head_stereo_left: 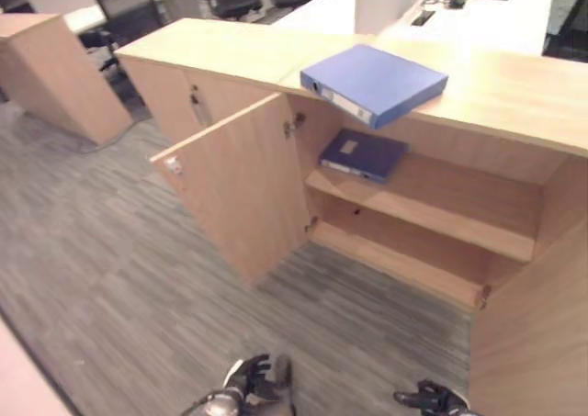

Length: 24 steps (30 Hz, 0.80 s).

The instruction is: Put the empty folder in the office cabinet

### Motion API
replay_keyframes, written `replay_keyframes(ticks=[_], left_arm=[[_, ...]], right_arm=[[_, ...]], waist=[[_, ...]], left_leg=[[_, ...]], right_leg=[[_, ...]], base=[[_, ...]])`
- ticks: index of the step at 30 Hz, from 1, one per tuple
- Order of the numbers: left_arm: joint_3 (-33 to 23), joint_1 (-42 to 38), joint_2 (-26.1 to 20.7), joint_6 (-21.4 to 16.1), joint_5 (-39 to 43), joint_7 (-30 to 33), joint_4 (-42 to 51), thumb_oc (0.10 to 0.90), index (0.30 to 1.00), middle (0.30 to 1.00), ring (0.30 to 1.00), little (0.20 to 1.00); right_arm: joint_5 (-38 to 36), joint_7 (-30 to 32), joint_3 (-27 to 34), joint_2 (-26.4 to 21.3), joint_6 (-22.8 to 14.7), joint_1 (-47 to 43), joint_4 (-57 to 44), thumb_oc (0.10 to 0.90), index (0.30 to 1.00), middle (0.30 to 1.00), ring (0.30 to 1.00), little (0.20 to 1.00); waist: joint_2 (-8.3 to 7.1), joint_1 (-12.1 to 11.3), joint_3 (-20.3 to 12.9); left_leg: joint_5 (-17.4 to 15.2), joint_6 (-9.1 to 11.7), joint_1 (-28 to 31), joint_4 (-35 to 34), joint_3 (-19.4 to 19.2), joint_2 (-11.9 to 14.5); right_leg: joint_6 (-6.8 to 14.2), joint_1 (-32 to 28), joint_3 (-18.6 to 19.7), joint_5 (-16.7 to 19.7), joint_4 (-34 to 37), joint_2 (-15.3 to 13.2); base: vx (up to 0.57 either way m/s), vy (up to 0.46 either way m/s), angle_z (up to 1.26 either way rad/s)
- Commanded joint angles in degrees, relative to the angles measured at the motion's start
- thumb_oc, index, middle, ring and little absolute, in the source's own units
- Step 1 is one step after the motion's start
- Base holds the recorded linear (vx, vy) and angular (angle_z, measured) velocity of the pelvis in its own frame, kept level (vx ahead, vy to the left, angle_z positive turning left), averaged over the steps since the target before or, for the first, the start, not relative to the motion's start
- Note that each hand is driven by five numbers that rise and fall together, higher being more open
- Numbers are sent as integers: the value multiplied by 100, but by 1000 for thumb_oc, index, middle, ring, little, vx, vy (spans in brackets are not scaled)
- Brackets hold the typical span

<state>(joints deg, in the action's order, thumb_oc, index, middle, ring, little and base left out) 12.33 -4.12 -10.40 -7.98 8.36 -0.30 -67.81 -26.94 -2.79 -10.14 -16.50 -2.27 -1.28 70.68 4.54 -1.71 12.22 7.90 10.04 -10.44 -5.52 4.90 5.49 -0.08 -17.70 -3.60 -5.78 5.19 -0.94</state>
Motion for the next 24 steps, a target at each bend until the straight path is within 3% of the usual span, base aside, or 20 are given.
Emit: replay_keyframes(ticks=[1, 3, 4, 5, 6, 9, 12, 13, 14, 15, 16, 18, 19, 22, 23, 24], left_arm=[[172, 155, -207, 20, -128, 183, -295, 800, 900, 900, 900, 900], [106, 214, -217, 30, -155, 198, -351, 800, 900, 900, 900, 900], [27, 331, -222, 48, -225, 189, -431, 800, 900, 900, 900, 900], [28, 336, -224, 48, -226, 190, -432, 800, 900, 900, 900, 900], [11, 385, -233, 41, -267, 192, -457, 800, 900, 900, 900, 900], [2, 447, -289, 46, -304, 221, -476, 800, 900, 900, 900, 900], [12, 366, -431, 31, -323, 259, -380, 800, 900, 900, 900, 900], [30, 254, -499, 16, -274, 284, -239, 800, 900, 900, 900, 900], [24, 204, -522, -5, -217, 297, -171, 800, 900, 900, 900, 900], [23, 204, -523, -4, -216, 296, -170, 800, 900, 900, 900, 900], [28, 142, -534, -16, -178, 312, -86, 800, 900, 900, 900, 900], [78, 35, -558, -19, -116, 316, 15, 800, 900, 900, 900, 900], [80, 12, -562, -11, -122, 331, 5, 800, 900, 900, 900, 900], [89, 3, -510, -3, -78, 312, -18, 800, 900, 900, 900, 900], [83, 9, -496, 0, -112, 304, -61, 800, 900, 900, 900, 900], [91, 34, -508, 1, -159, 301, -79, 800, 900, 900, 900, 900]], right_arm=[[361, 29, 107, -70, -204, -235, -140, 800, 900, 900, 900, 900], [429, 26, 84, -50, -197, -240, -131, 800, 900, 900, 900, 900], [515, -11, 48, 2, -165, -236, -140, 800, 900, 900, 900, 900], [516, -12, 47, 3, -164, -231, -141, 800, 900, 900, 900, 900], [542, -28, 40, 42, -175, -194, -183, 800, 900, 900, 900, 900], [538, -80, -2, 120, -158, -168, -283, 800, 900, 900, 900, 900], [456, -102, 4, 248, -173, -186, -350, 800, 900, 900, 900, 900], [421, -125, -59, 306, -185, -245, -433, 800, 900, 900, 900, 900], [418, -128, -83, 314, -194, -263, -473, 800, 900, 900, 900, 900], [418, -127, -84, 315, -193, -264, -473, 800, 900, 900, 900, 900], [415, -122, -91, 322, -197, -288, -514, 800, 900, 900, 900, 900], [456, -107, -98, 361, -180, -336, -558, 800, 900, 900, 900, 900], [452, -90, -76, 406, -187, -353, -517, 800, 900, 900, 900, 900], [416, -68, -66, 425, -200, -349, -535, 800, 900, 900, 900, 900], [447, -46, -83, 412, -197, -332, -567, 800, 900, 900, 900, 900], [466, -37, -98, 409, -197, -315, -570, 800, 900, 900, 900, 900]], waist=[[-162, -369, 213], [-195, -435, 174], [-162, -567, 46], [-217, -548, 54], [-185, -628, -50], [-308, -744, -167], [-627, -700, -333], [-711, -675, -381], [-695, -646, -361], [-699, -651, -360], [-661, -618, -334], [-494, -565, -239], [-335, -464, -168], [-271, -358, -78], [-215, -319, -55], [-236, -289, -25]], left_leg=[[160, -315, -552, 53, -420, -129], [192, -339, -639, 61, -561, -138], [305, -381, -578, 84, -616, -68], [254, -382, -558, 105, -624, -128], [416, -378, -514, 139, -427, -55], [611, -378, -541, 449, -52, -90], [365, -581, -453, 686, -427, -275], [169, -741, -278, 601, -599, -369], [93, -814, -151, 541, -625, -399], [94, -815, -147, 535, -633, -400], [23, -884, 33, 433, -666, -429], [-133, -1057, 424, 235, -721, -467], [-287, -1130, 772, 109, -790, -427], [-424, -1162, 1066, 52, -789, -509], [-598, -1136, 1255, 52, -859, -503], [-652, -1109, 1332, 52, -850, -511]], right_leg=[[205, 25, 344, -679, -651, 31], [210, -139, 536, -780, -646, 54], [240, -245, 896, -846, -670, 86], [240, -271, 868, -905, -692, 31], [263, -342, 1064, -886, -668, 54], [411, -409, 1363, -865, -844, -146], [784, -171, 1454, -178, -1295, -519], [1100, 155, 1445, 462, -1811, -568], [1245, 361, 1419, 774, -2172, -544], [1245, 369, 1426, 766, -2187, -547], [1379, 569, 1338, 1036, -2589, -519], [1456, 1095, 708, 1581, -3396, -608], [1478, 1423, 262, 1567, -3913, -611], [1413, 1760, -101, 1386, -4029, -713], [1234, 2102, -588, 1012, -3553, -925], [1169, 2082, -813, 851, -3239, -1058]], base=[[448, -3, -96], [423, 113, -90], [510, 158, -114], [517, 197, -137], [358, 147, -137], [475, 251, -95], [442, 266, -36], [370, 247, -42], [245, 183, -48], [170, 152, -33], [176, 179, -14], [276, 322, -13], [303, 373, -29], [212, 180, -8], [325, 99, -9], [265, 41, -10]])
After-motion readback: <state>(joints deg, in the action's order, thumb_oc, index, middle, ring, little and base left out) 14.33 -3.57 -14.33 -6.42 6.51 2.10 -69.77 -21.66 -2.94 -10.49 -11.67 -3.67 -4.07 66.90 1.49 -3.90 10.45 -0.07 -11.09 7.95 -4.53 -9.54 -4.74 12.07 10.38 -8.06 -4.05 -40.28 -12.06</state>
